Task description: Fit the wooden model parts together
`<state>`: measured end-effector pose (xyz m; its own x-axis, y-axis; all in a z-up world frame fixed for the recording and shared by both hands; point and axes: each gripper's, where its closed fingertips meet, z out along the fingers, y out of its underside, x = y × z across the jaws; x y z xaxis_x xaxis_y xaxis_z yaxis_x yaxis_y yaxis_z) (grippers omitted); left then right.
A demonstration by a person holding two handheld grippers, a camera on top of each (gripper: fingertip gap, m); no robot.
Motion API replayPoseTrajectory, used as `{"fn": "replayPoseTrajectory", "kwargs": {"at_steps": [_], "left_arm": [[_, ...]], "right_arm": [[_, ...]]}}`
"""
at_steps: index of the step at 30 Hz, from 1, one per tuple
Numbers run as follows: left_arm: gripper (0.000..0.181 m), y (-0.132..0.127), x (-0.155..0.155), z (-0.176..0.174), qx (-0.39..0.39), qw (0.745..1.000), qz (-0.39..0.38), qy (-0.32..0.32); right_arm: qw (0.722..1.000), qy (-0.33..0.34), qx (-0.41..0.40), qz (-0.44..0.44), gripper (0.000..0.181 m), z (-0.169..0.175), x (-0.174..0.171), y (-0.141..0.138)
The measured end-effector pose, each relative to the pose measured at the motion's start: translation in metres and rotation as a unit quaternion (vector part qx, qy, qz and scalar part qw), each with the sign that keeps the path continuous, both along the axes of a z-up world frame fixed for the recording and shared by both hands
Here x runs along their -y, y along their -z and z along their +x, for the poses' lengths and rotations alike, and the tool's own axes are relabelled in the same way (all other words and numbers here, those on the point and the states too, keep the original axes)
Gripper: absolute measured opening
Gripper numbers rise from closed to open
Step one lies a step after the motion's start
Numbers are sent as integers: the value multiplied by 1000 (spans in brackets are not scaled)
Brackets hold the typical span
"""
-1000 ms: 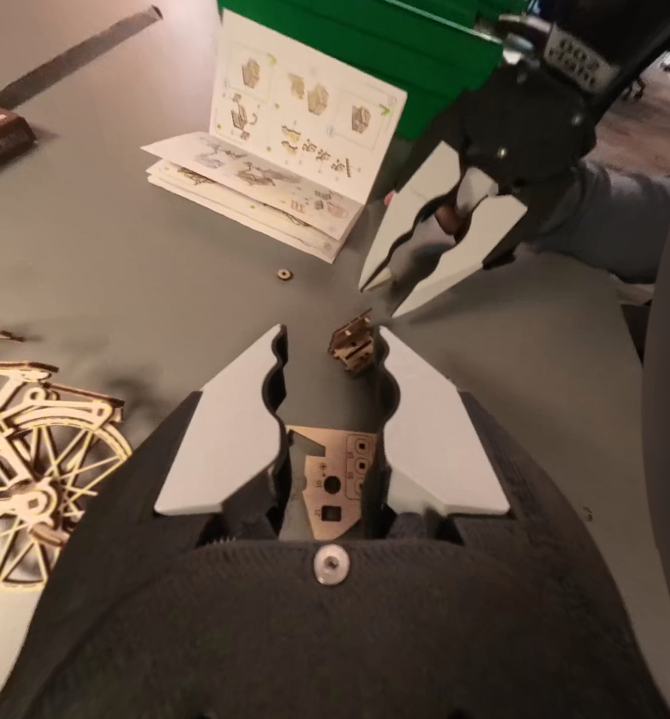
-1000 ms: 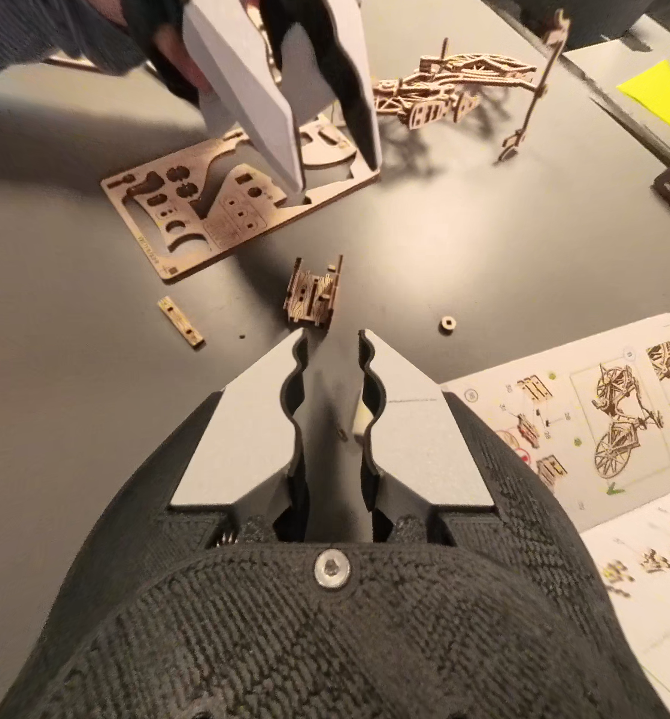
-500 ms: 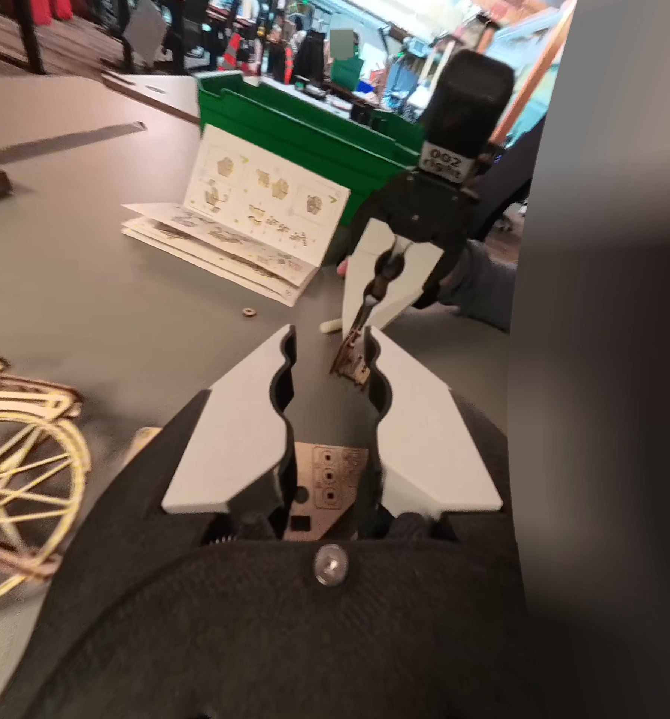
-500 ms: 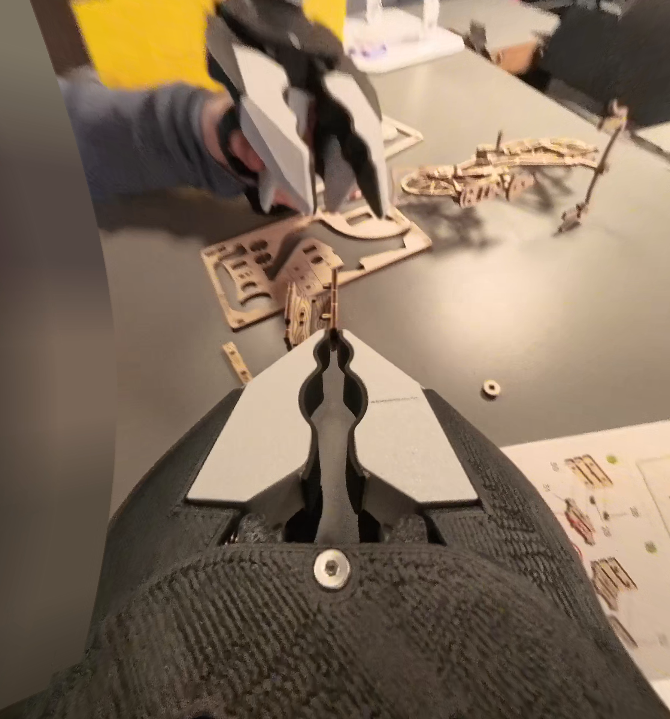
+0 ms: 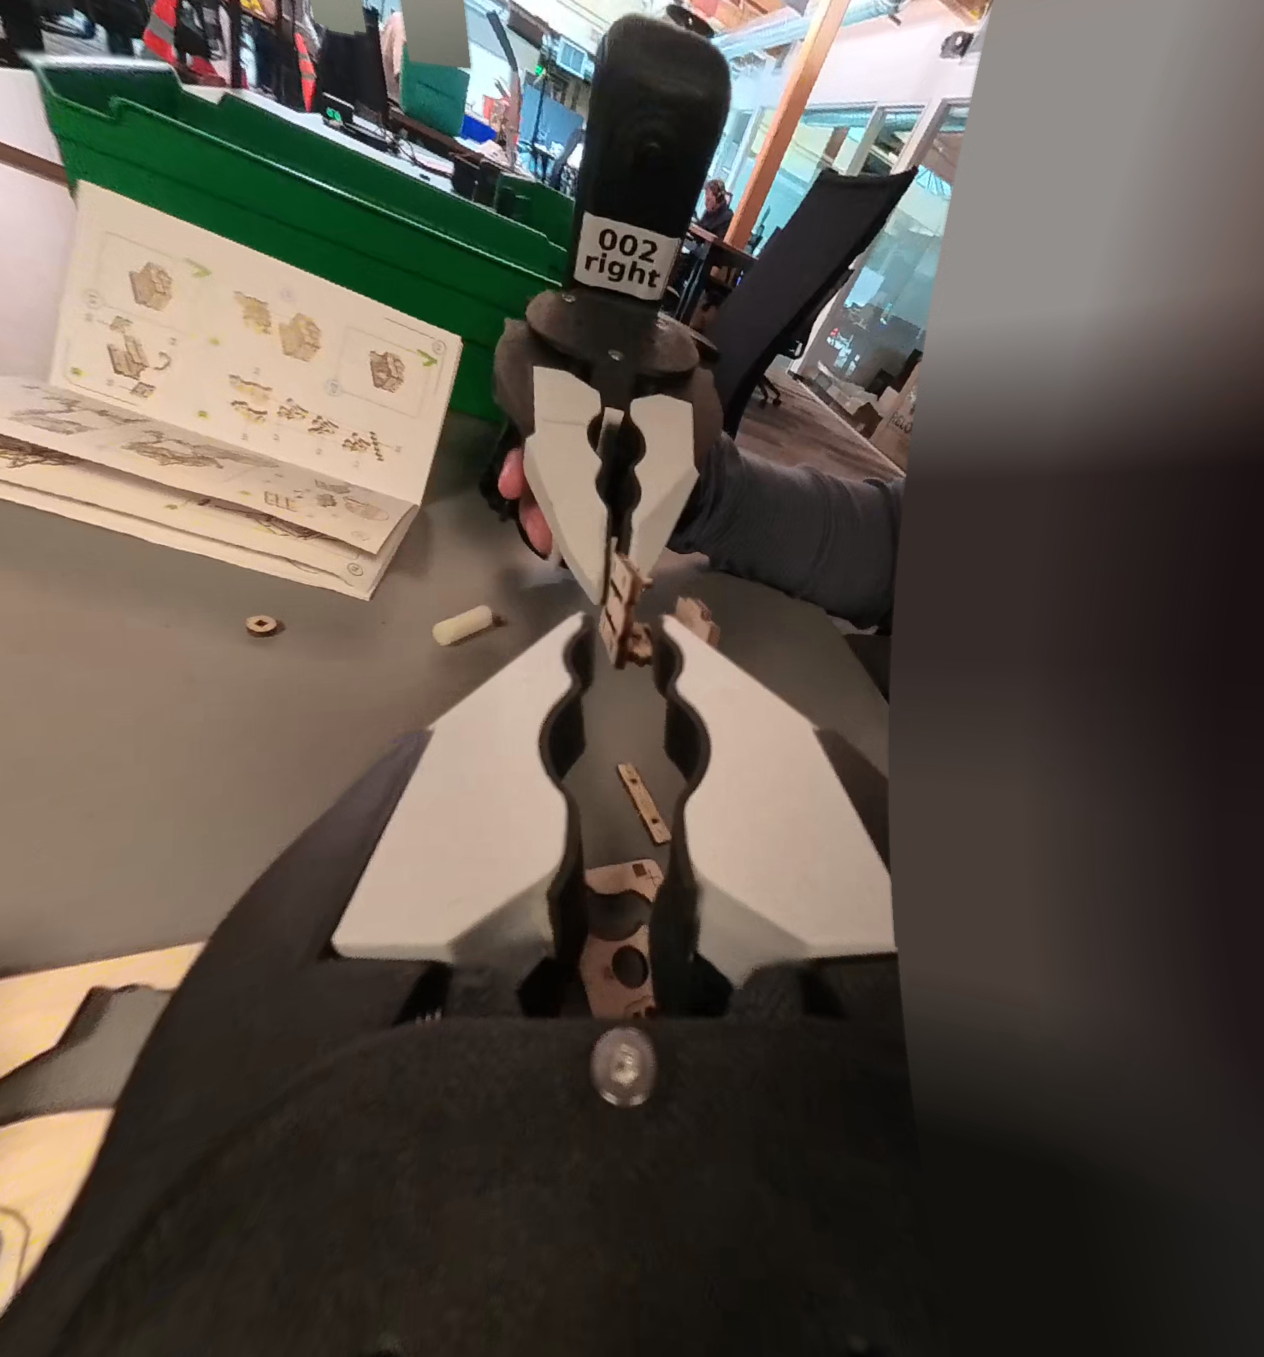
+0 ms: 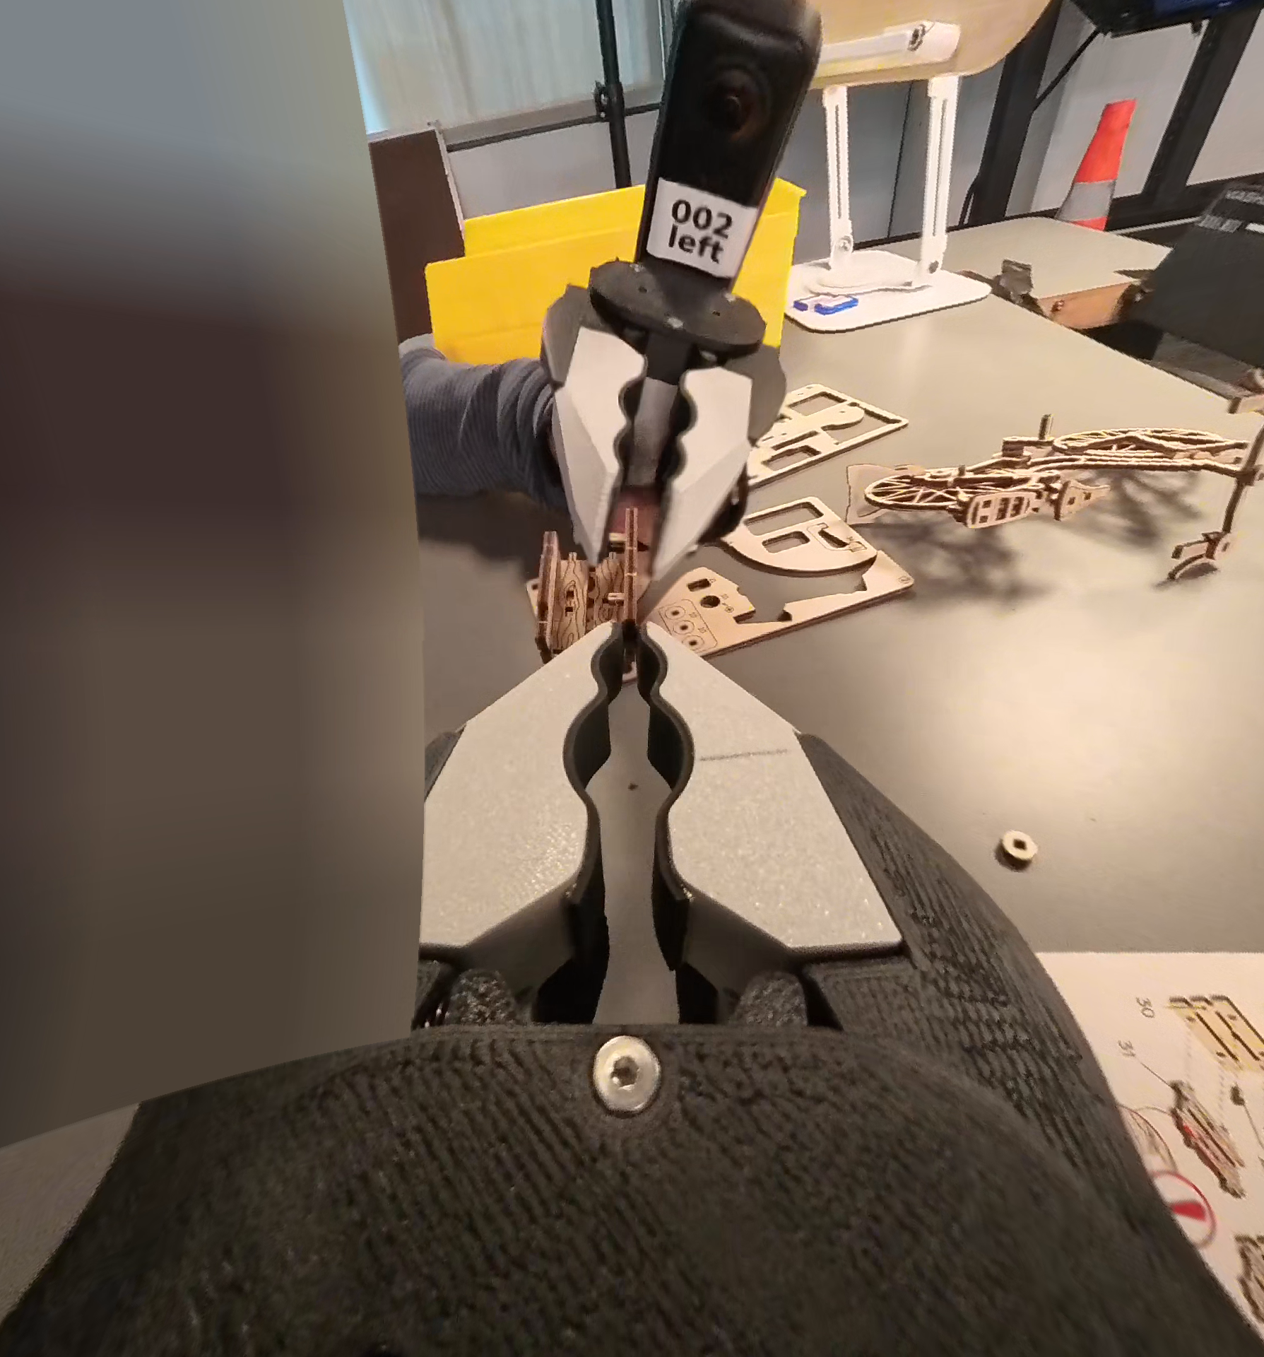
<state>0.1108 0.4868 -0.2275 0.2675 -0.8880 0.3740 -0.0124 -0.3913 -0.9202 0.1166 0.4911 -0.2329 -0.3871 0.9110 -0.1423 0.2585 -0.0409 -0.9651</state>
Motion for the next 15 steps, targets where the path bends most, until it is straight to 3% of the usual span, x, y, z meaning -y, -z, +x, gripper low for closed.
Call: {"fn": "replayPoseTrajectory", "kwargs": {"at_steps": [1,4,7,9,12,15], "left_arm": [[7,1,2,2,-2,1000,-3,9],[1,7,-2,-1,-21,1000,-4,-6],[1,6,-20,-13,-37,996,5,-79],[1,5,-35,-25,-37,989,-4,-144],[1,11,-47,-36,-58,975,-13,-215],[1,18,-51,-37,-77,967,-16,-242]], "right_arm": [[1000,-1,1,-1,11,-1,1,0],[1000,18,4,1,26,-3,-4,1],[981,186,25,51,41,7,-55,1],[954,269,85,106,28,28,-78,21],[935,278,191,112,27,43,-71,60],[931,271,227,95,28,42,-62,74]]}}
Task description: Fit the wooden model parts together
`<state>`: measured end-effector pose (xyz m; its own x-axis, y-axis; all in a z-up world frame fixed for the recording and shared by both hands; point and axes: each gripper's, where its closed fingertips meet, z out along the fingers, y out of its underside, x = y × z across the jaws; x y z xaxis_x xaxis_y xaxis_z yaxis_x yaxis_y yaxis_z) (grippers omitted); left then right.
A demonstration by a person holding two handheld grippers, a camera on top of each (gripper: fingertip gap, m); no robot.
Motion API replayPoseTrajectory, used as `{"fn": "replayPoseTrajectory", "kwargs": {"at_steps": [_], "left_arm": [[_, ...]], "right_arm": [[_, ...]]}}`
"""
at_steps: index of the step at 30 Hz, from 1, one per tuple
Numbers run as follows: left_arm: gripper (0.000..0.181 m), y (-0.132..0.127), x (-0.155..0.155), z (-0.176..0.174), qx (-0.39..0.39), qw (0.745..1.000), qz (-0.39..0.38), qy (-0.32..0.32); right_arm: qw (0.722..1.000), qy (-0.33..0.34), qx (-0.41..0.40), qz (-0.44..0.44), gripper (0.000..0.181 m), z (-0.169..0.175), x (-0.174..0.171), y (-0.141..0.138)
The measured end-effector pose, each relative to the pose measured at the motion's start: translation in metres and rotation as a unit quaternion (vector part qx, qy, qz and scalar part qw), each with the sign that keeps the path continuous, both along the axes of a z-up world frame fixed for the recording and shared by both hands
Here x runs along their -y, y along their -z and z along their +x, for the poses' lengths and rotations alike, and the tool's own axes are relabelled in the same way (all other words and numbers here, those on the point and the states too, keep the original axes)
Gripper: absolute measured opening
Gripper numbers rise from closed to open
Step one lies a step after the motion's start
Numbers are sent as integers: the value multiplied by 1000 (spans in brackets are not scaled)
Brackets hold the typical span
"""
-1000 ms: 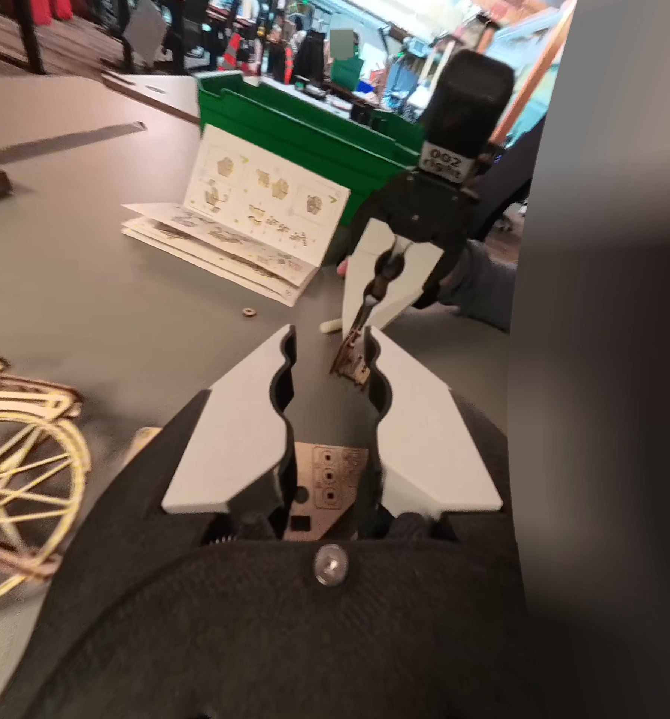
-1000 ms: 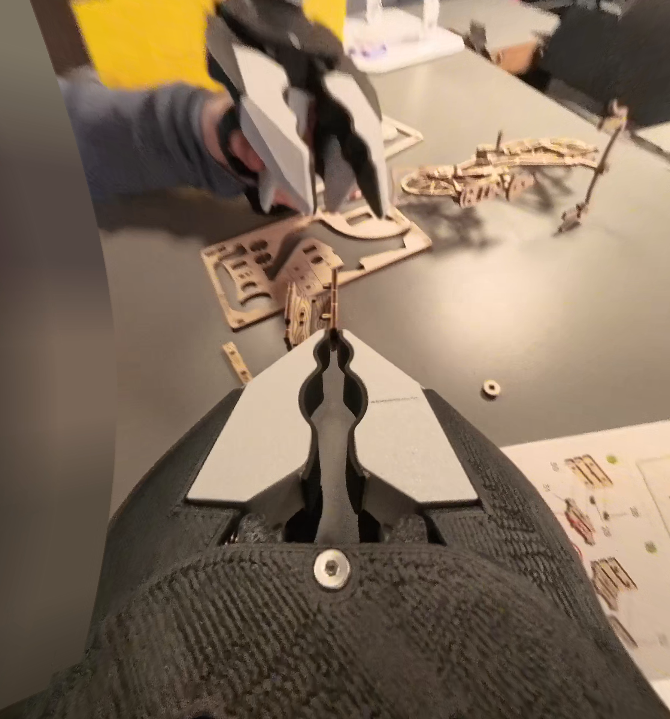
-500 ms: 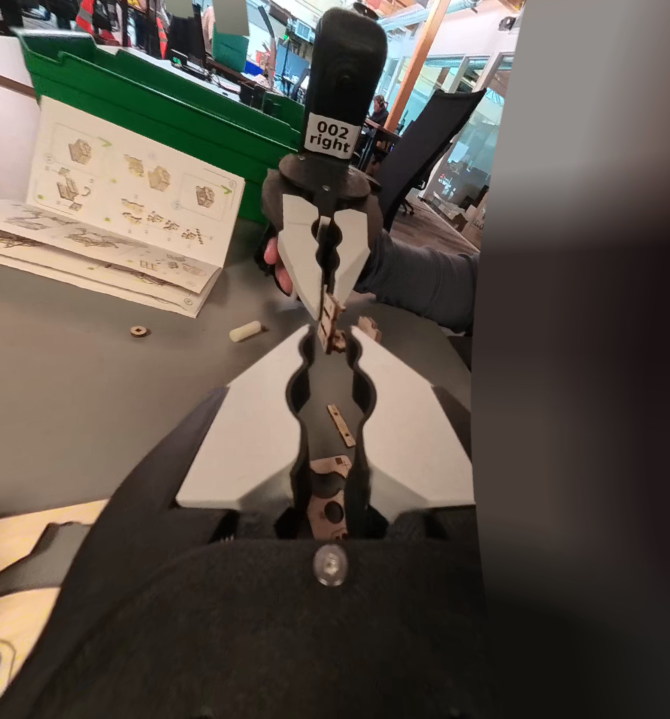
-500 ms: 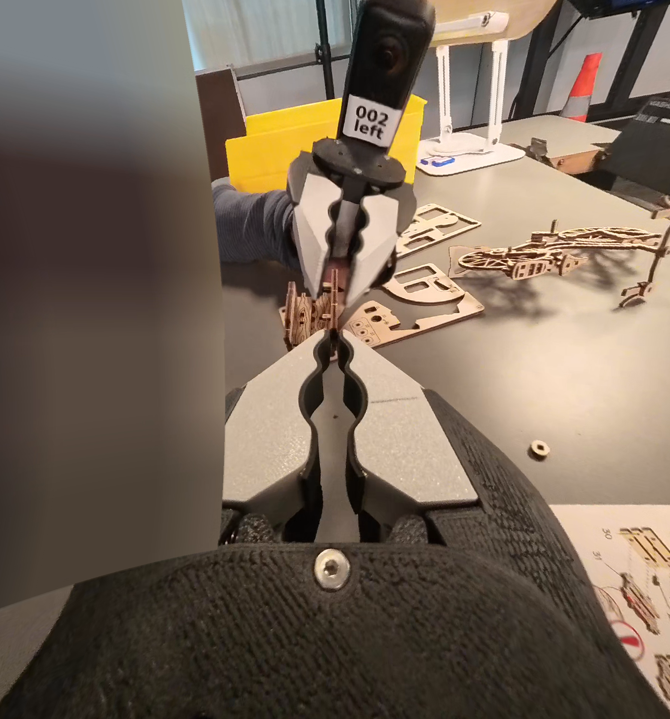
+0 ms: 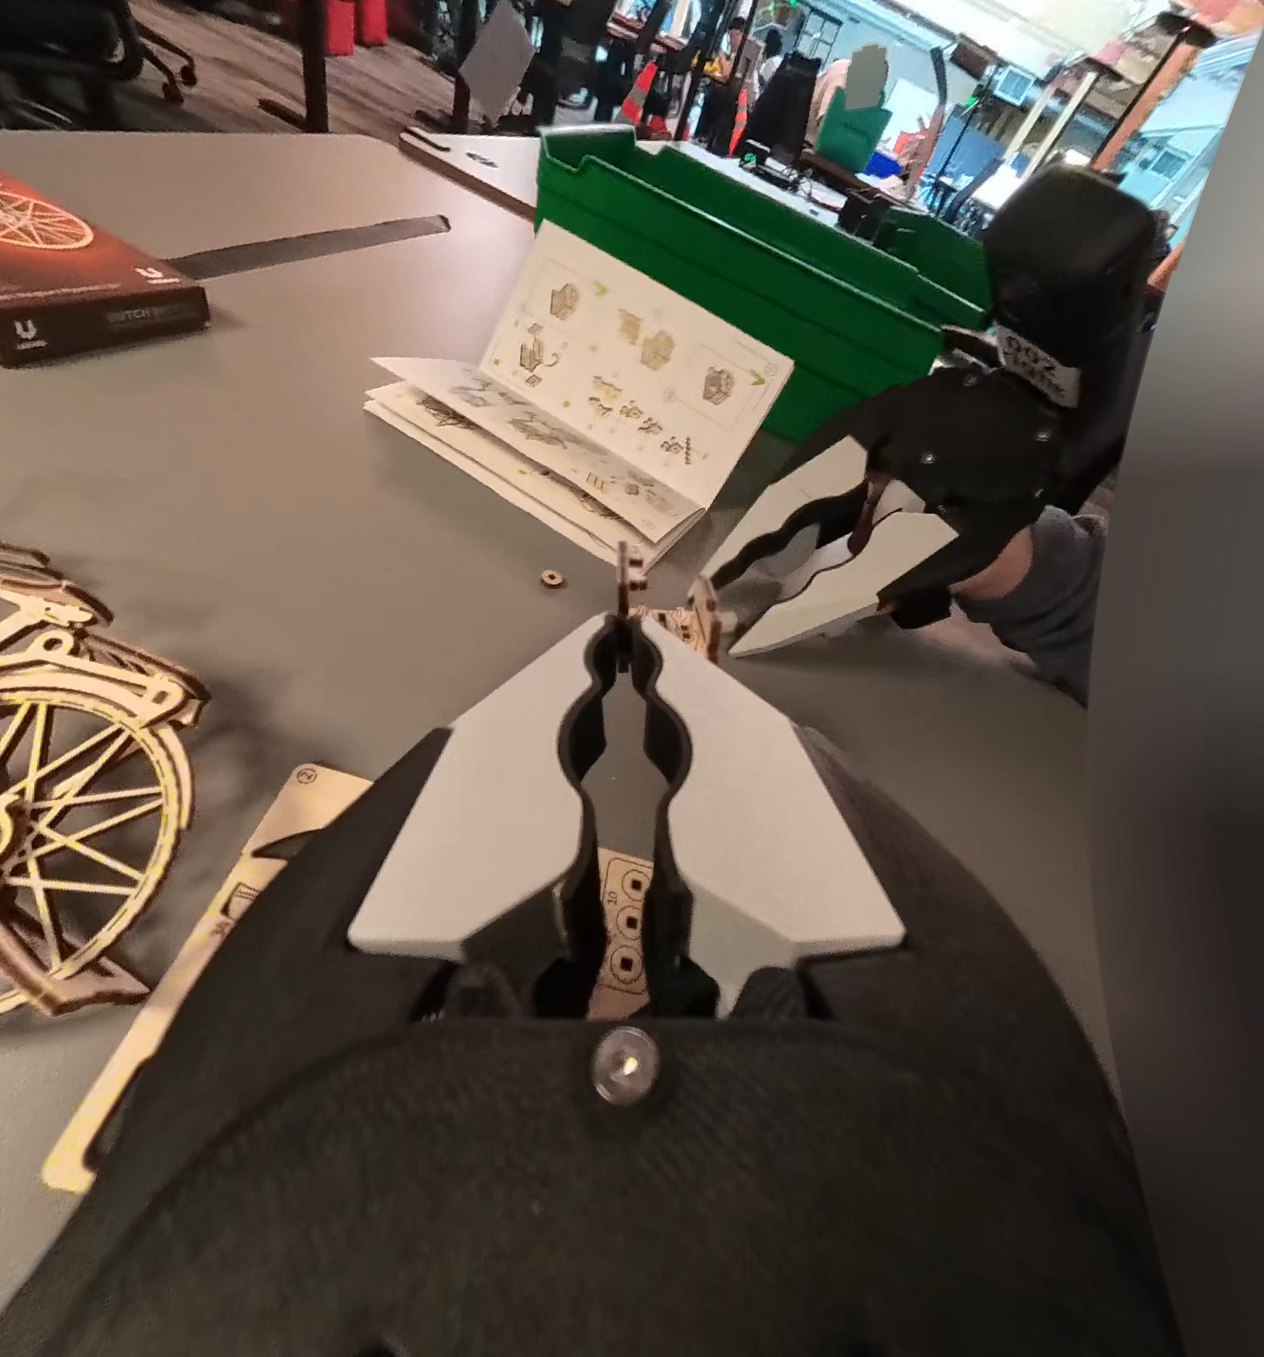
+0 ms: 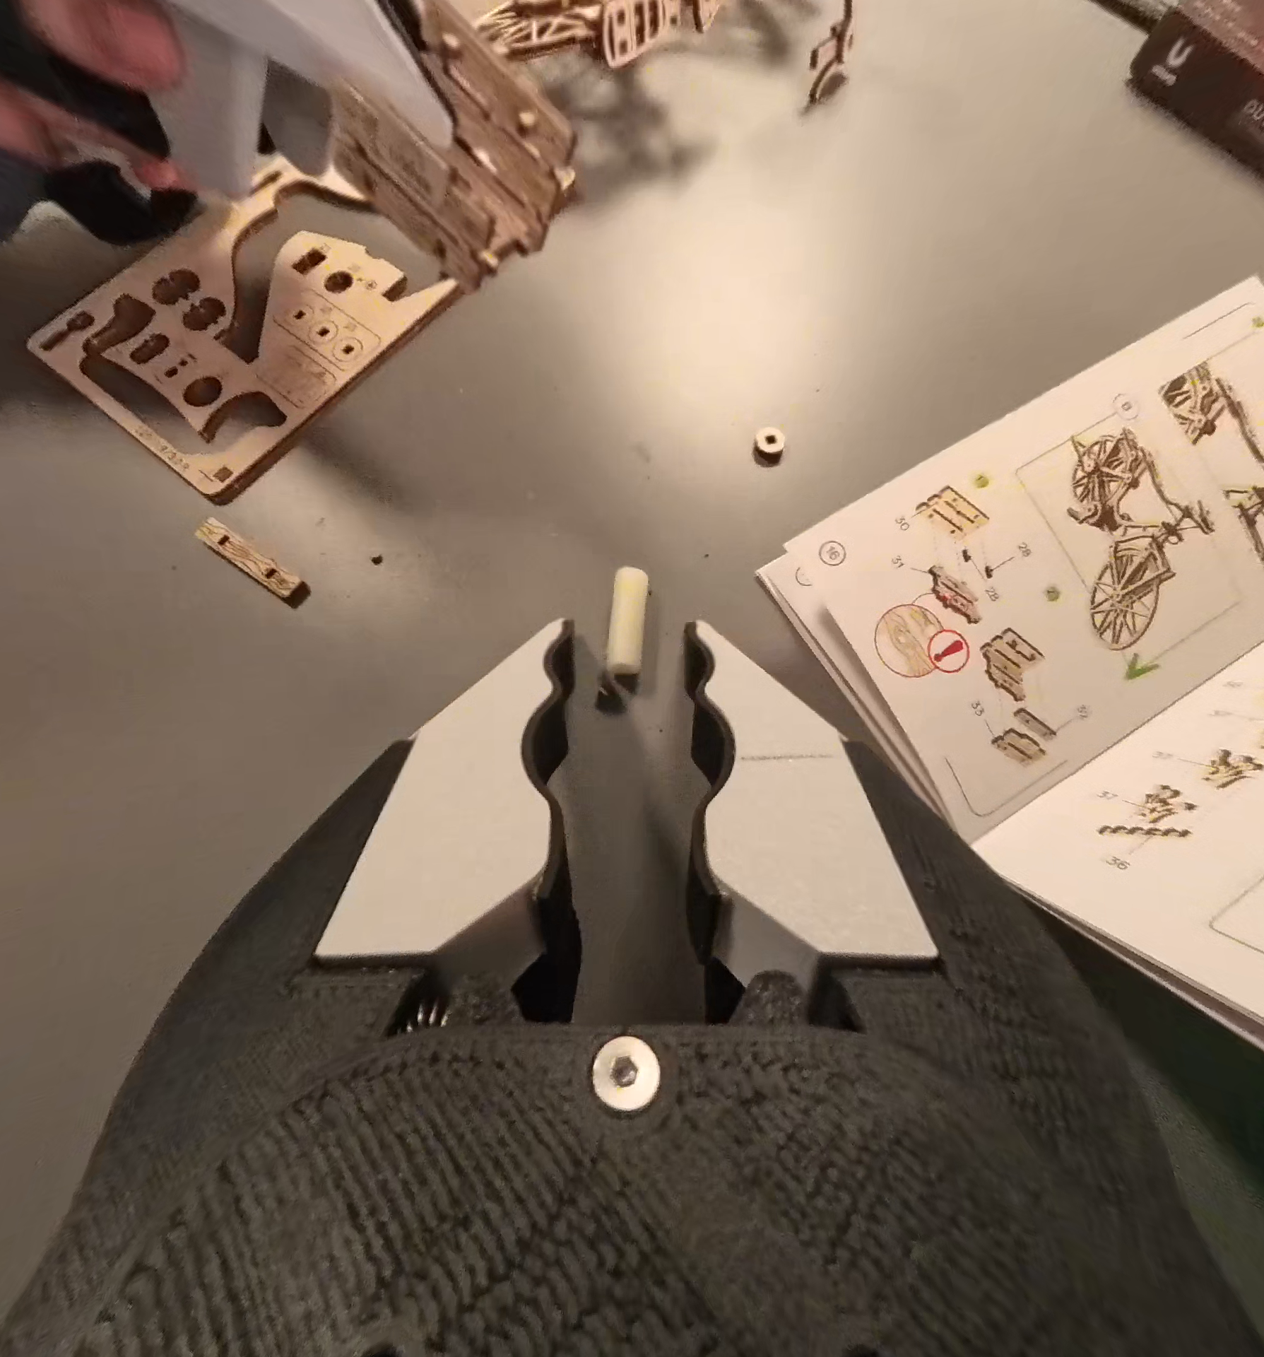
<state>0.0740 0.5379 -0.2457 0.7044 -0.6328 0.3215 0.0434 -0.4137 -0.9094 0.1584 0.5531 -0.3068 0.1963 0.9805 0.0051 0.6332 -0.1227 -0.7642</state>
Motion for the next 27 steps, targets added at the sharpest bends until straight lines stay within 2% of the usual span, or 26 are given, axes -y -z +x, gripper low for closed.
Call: {"fn": "replayPoseTrajectory", "kwargs": {"at_steps": [2,4,6,9,11,14,19,23,27], "left_arm": [[1,4,-1,1,-1,1000,-8,-5],[1,4,-2,0,8,1000,-12,-14],[1,2,-4,-3,22,999,-11,-28],[1,0,-6,-7,22,999,-3,-42],[1,-1,-5,-6,15,999,7,-44],[1,-1,-4,-5,-17,998,30,-47],[1,3,-5,-6,-124,987,86,-60],[0,3,-6,-5,-162,978,113,-66],[1,1,-5,-4,-183,972,128,-69]], "right_arm": [[1000,4,1,0,25,-3,0,0],[1000,7,2,1,8,-6,1,0],[1000,21,9,1,8,-10,-1,-2],[998,31,-63,0,7,-37,3,-35],[996,32,-80,5,8,-51,8,-51],[996,39,-67,33,7,-59,5,-61],[997,40,-71,14,7,-64,4,-77],[999,37,-26,0,7,-65,5,-69],[998,45,-29,-15,7,-69,3,-68]]}}
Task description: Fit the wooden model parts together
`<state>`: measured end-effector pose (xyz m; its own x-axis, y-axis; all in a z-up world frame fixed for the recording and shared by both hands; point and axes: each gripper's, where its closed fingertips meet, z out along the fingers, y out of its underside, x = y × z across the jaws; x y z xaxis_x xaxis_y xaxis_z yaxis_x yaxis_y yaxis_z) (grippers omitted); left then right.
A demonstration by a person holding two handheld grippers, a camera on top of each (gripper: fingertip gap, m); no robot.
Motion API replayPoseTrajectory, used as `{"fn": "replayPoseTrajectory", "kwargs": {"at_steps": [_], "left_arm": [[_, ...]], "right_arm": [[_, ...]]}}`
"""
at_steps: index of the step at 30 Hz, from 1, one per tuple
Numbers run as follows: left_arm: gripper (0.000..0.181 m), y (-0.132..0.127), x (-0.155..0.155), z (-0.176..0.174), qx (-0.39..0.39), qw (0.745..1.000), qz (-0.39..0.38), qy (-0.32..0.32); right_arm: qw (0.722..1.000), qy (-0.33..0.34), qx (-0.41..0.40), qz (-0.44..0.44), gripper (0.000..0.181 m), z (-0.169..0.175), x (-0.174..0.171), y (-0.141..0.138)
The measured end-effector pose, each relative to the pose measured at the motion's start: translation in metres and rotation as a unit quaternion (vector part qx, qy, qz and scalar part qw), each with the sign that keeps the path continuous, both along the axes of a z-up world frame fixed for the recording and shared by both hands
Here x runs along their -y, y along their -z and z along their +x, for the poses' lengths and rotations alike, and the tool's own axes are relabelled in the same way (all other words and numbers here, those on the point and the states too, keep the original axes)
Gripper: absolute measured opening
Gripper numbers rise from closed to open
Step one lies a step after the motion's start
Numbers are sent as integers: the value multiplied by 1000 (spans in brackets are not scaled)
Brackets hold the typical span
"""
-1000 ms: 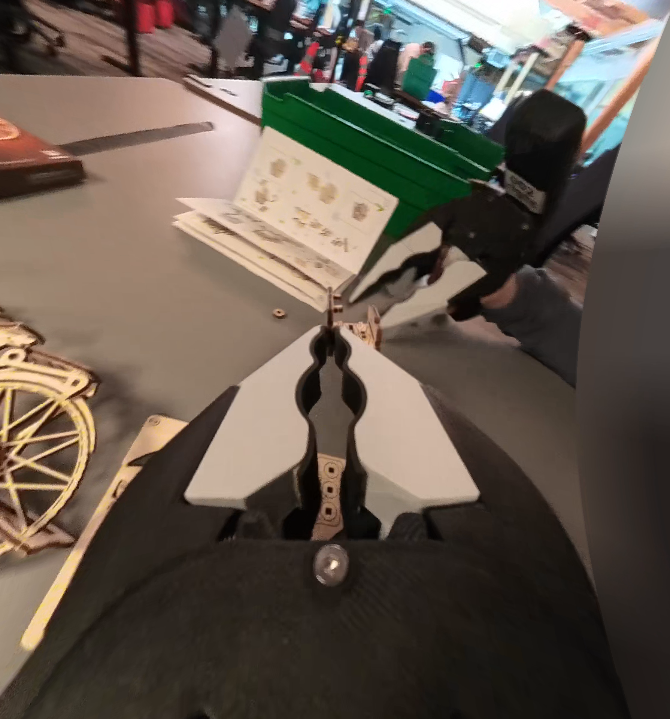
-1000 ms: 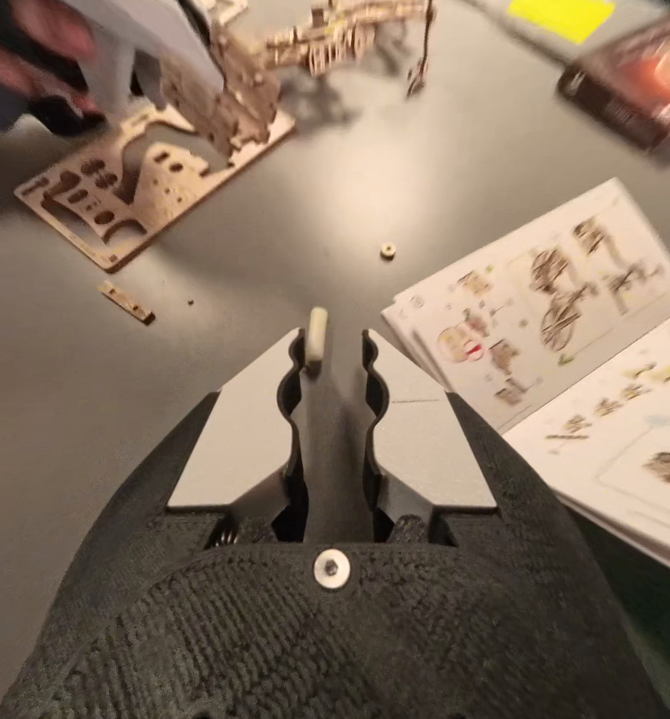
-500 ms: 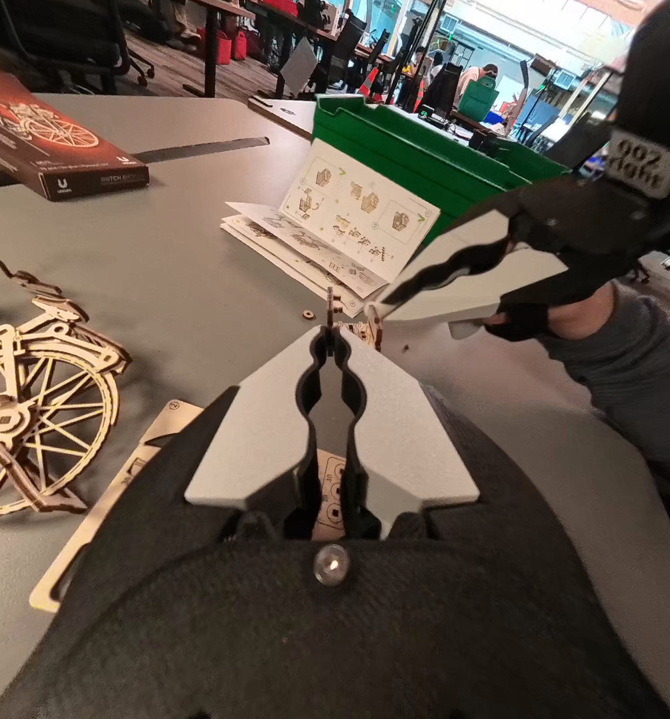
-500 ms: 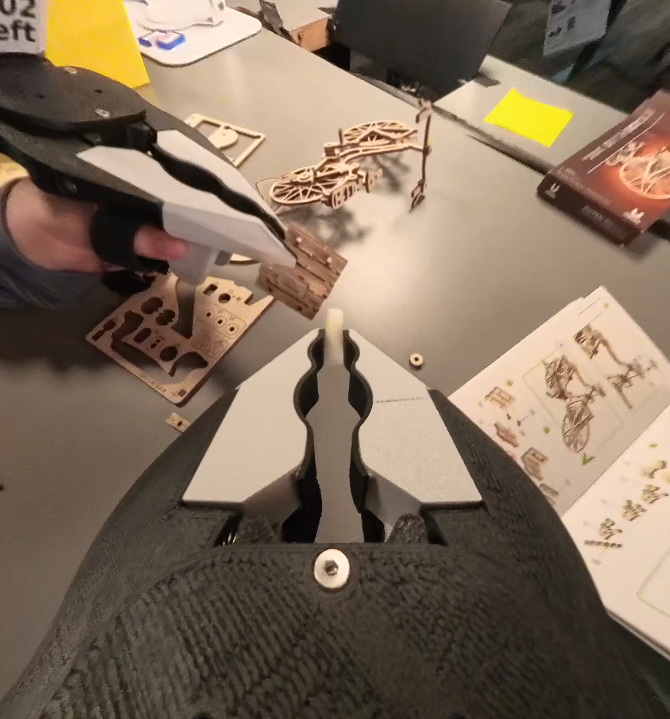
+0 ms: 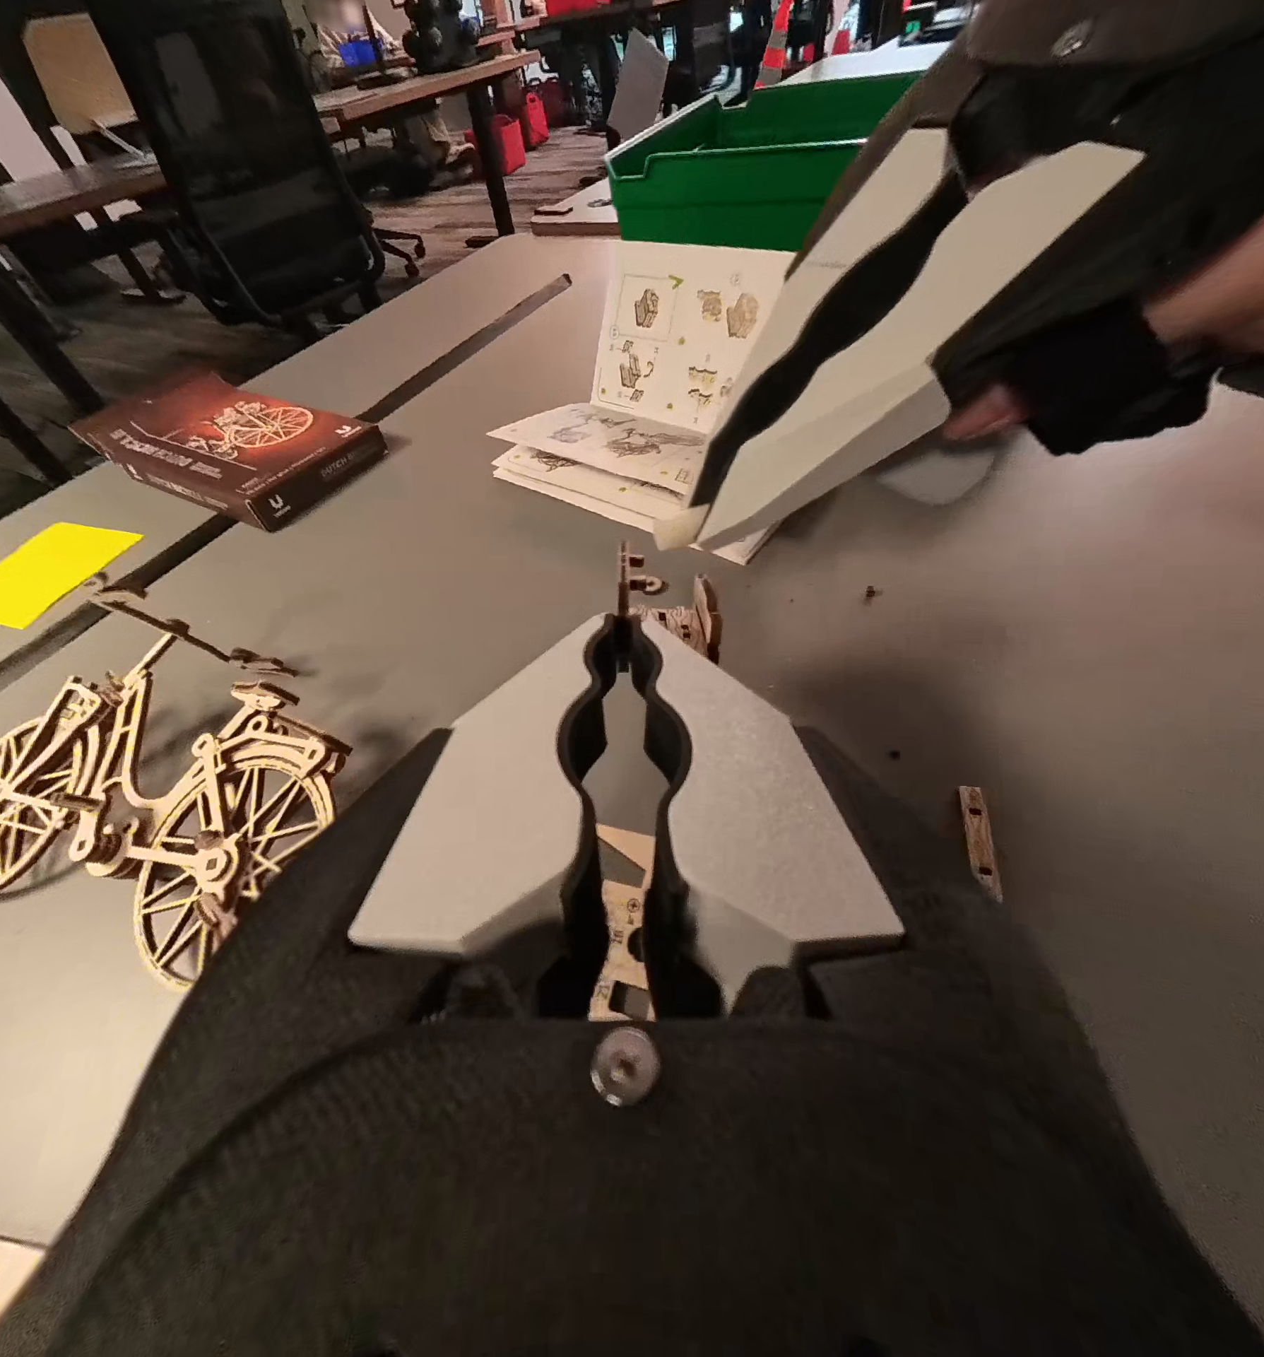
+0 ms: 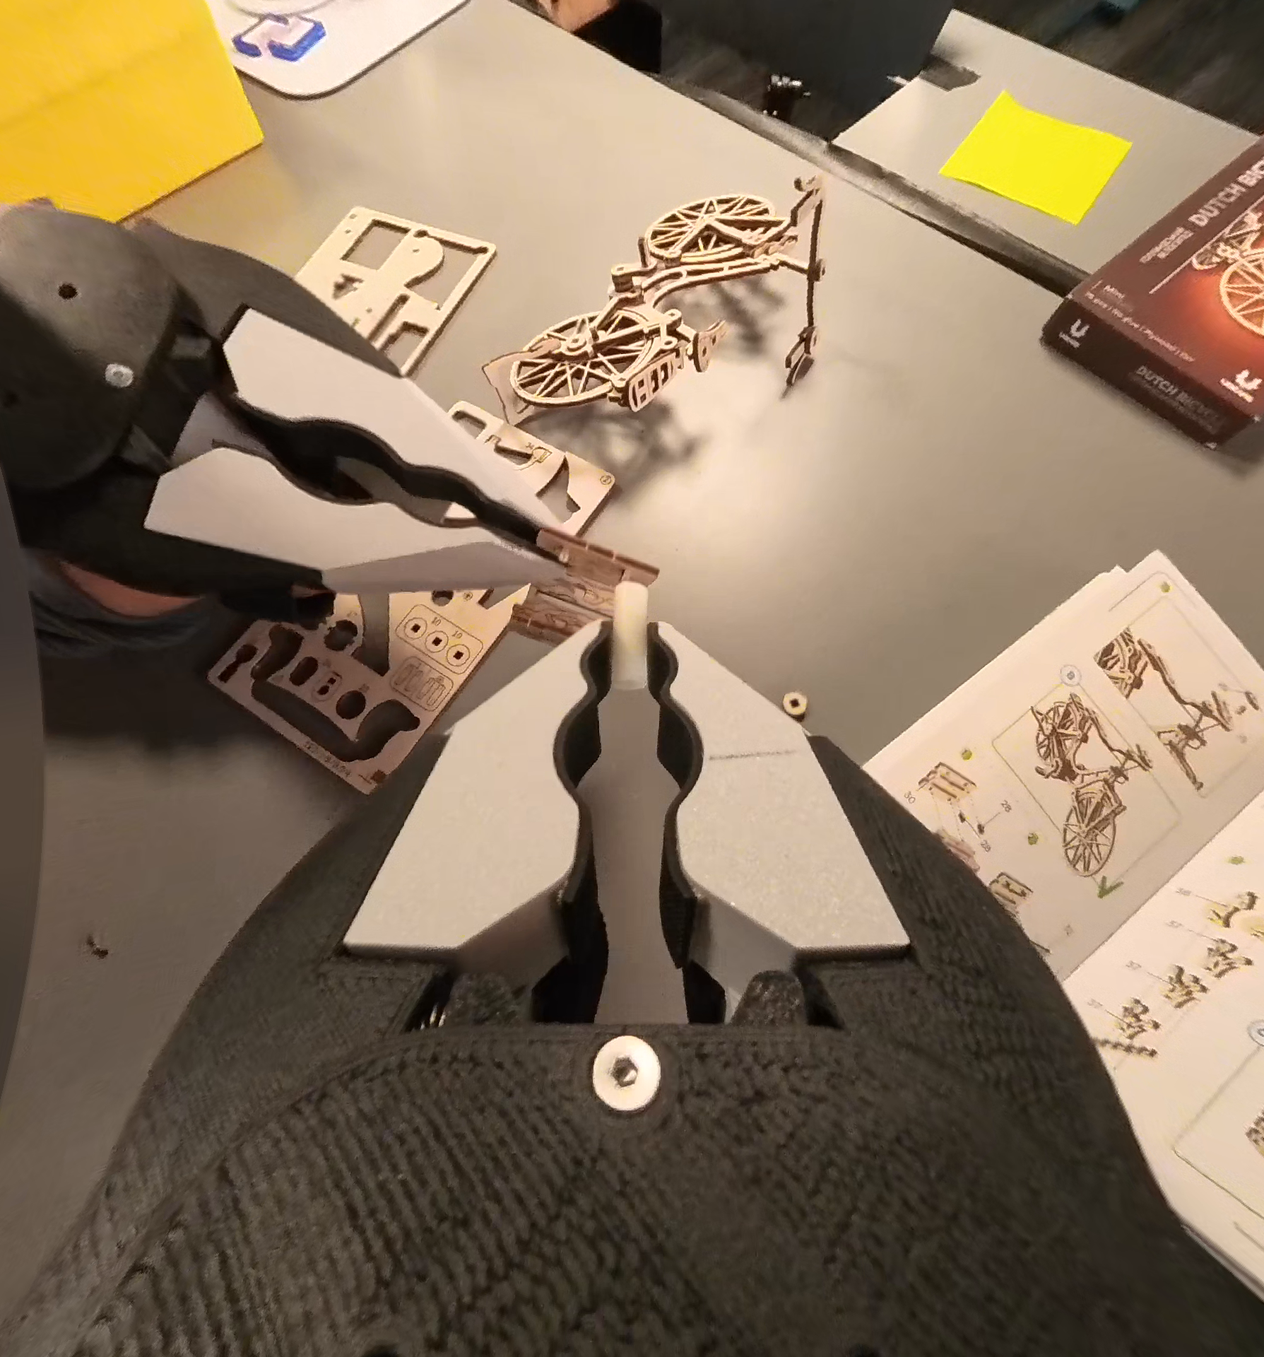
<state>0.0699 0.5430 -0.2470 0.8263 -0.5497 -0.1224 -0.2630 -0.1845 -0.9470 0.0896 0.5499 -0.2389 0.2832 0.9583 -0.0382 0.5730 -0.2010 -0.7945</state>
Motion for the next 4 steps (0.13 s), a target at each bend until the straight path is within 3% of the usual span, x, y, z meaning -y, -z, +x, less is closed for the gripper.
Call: {"fn": "replayPoseTrajectory", "kwargs": {"at_steps": [4], "left_arm": [[1,-3,0,1,-17,1000,17,-4]], "right_arm": [[1000,1,9,0,7,-2,-1,2]]}}
